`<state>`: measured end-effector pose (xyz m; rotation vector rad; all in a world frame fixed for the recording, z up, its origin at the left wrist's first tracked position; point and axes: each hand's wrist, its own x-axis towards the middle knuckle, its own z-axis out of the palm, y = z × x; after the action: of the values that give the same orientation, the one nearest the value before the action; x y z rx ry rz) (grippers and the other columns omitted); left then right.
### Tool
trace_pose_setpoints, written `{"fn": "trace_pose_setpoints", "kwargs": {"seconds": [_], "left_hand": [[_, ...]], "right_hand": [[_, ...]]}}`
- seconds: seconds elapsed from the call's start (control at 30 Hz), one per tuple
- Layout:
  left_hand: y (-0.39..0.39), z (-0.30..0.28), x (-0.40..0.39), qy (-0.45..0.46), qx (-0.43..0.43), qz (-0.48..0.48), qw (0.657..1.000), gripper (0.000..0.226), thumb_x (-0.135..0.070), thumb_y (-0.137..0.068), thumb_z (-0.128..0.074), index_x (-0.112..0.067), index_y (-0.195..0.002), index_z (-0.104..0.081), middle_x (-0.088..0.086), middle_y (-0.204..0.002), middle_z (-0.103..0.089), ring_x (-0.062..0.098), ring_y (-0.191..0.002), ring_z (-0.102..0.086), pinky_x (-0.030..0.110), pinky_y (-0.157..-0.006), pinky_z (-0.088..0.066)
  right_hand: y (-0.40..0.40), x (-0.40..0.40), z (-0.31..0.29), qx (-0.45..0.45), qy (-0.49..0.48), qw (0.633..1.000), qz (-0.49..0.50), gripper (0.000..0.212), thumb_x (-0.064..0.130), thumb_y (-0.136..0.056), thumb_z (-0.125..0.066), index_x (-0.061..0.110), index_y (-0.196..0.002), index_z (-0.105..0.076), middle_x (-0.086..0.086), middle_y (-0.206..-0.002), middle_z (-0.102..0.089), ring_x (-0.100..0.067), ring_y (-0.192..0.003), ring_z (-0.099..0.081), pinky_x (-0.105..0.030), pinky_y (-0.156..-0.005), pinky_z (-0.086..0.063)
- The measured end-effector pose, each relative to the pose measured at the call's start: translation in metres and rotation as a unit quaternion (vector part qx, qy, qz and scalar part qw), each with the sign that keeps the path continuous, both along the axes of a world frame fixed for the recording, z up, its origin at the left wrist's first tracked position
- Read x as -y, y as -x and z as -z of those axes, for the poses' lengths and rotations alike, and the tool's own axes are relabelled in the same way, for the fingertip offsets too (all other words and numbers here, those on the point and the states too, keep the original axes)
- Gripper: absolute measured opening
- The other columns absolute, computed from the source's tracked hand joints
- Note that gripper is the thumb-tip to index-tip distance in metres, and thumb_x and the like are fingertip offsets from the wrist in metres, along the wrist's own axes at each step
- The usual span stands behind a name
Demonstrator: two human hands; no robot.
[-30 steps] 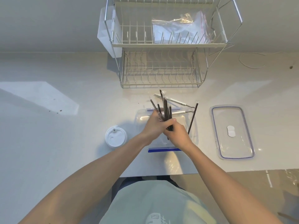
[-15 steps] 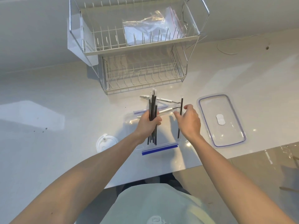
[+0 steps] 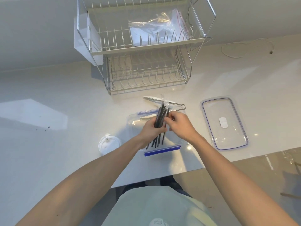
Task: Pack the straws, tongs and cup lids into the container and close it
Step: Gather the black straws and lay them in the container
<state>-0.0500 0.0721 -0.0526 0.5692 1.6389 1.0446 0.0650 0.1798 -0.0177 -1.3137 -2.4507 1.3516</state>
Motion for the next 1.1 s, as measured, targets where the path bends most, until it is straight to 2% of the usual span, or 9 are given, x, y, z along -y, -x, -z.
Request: {"fn": "trace_pose_setpoints", "kwargs": {"seconds": [0.13, 0.27, 0.37, 0.57, 0.67, 0.77, 0.83, 1.0, 1.1], "left_hand": [[0.002, 0.0, 0.003, 0.002, 0.02, -0.014, 1.0, 0.023, -0.008, -0.082, -0.076, -0.014, -0.104, -0.072, 0.001, -0.087, -0.075, 0.008, -0.082, -0.07, 0.022, -0.08, -0.057], [0.006, -0.005, 0.005, 0.016, 0.048, -0.112, 0.992, 0.004, -0.009, -0.09, -0.067, -0.013, -0.091, -0.067, 0.011, -0.083, -0.068, 0.024, -0.084, -0.062, 0.04, -0.083, -0.051], [0.013, -0.018, -0.001, -0.022, 0.121, -0.167, 0.978, 0.006, -0.012, -0.091, -0.068, -0.008, -0.096, -0.067, 0.01, -0.085, -0.065, 0.024, -0.086, -0.063, 0.038, -0.081, -0.051], [0.019, -0.05, -0.013, -0.062, 0.221, -0.183, 0.956, 0.039, -0.03, -0.082, -0.078, -0.003, -0.11, -0.072, 0.008, -0.101, -0.067, 0.019, -0.103, -0.066, 0.037, -0.098, -0.05], [0.019, -0.057, -0.009, -0.067, 0.24, -0.17, 0.954, 0.04, -0.033, -0.081, -0.075, -0.009, -0.112, -0.068, 0.011, -0.11, -0.063, 0.021, -0.104, -0.062, 0.04, -0.102, -0.047], [0.026, -0.057, 0.001, -0.083, 0.207, -0.178, 0.958, 0.027, -0.023, -0.09, -0.073, -0.007, -0.11, -0.065, 0.016, -0.1, -0.06, 0.028, -0.098, -0.06, 0.041, -0.092, -0.047], [0.036, -0.054, 0.008, -0.09, 0.168, -0.263, 0.946, 0.027, -0.015, -0.09, -0.075, -0.007, -0.112, -0.062, 0.018, -0.101, -0.066, 0.029, -0.099, -0.066, 0.038, -0.091, -0.055], [0.048, -0.039, 0.031, -0.042, -0.029, -0.306, 0.951, 0.05, -0.029, -0.085, -0.08, -0.028, -0.125, -0.05, -0.003, -0.112, -0.062, 0.005, -0.094, -0.064, 0.012, -0.072, -0.049], [0.039, -0.029, 0.039, -0.023, -0.013, -0.318, 0.948, 0.026, -0.034, -0.09, -0.071, -0.026, -0.113, -0.063, -0.001, -0.103, -0.067, 0.015, -0.089, -0.065, 0.03, -0.082, -0.056]], "right_hand": [[0.001, 0.009, 0.004, -0.051, 0.089, 0.994, 0.033, 0.005, 0.022, -0.097, -0.062, 0.02, -0.097, -0.066, -0.003, -0.078, -0.073, -0.015, -0.063, -0.071, -0.034, -0.066, -0.059], [-0.009, 0.009, 0.01, -0.035, 0.052, 0.997, 0.046, 0.025, 0.027, -0.089, -0.063, 0.022, -0.113, -0.065, 0.005, -0.098, -0.067, -0.018, -0.08, -0.068, -0.032, -0.074, -0.055], [-0.011, 0.016, 0.009, 0.009, 0.054, 0.996, -0.067, 0.046, 0.036, -0.083, -0.073, 0.027, -0.126, -0.06, 0.014, -0.109, -0.056, -0.002, -0.083, -0.057, -0.019, -0.072, -0.044], [0.01, 0.017, -0.004, 0.033, 0.04, 0.993, -0.103, 0.038, 0.048, -0.08, -0.075, 0.034, -0.114, -0.065, 0.011, -0.089, -0.076, -0.009, -0.079, -0.072, -0.037, -0.073, -0.059], [0.017, 0.012, -0.008, 0.042, 0.03, 0.99, -0.132, 0.007, 0.035, -0.084, -0.069, 0.037, -0.09, -0.066, 0.008, -0.071, -0.072, -0.015, -0.068, -0.069, -0.04, -0.066, -0.057], [0.017, -0.001, -0.007, 0.102, -0.076, 0.975, -0.181, 0.015, 0.027, -0.086, -0.063, 0.038, -0.08, -0.056, 0.01, -0.067, -0.06, -0.022, -0.068, -0.06, -0.031, -0.052, -0.038], [0.013, -0.01, -0.005, 0.149, -0.146, 0.952, -0.224, 0.011, 0.027, -0.086, -0.061, 0.034, -0.082, -0.053, 0.008, -0.072, -0.059, -0.025, -0.069, -0.057, -0.028, -0.05, -0.031], [0.002, -0.021, 0.007, 0.225, -0.197, 0.898, -0.324, 0.008, 0.023, -0.089, -0.057, 0.028, -0.085, -0.053, 0.004, -0.077, -0.057, -0.026, -0.07, -0.053, -0.028, -0.048, -0.026], [-0.002, -0.022, 0.011, 0.264, -0.209, 0.872, -0.354, 0.008, 0.021, -0.089, -0.057, 0.025, -0.094, -0.061, 0.003, -0.08, -0.056, -0.026, -0.07, -0.051, -0.027, -0.049, -0.025]]}}
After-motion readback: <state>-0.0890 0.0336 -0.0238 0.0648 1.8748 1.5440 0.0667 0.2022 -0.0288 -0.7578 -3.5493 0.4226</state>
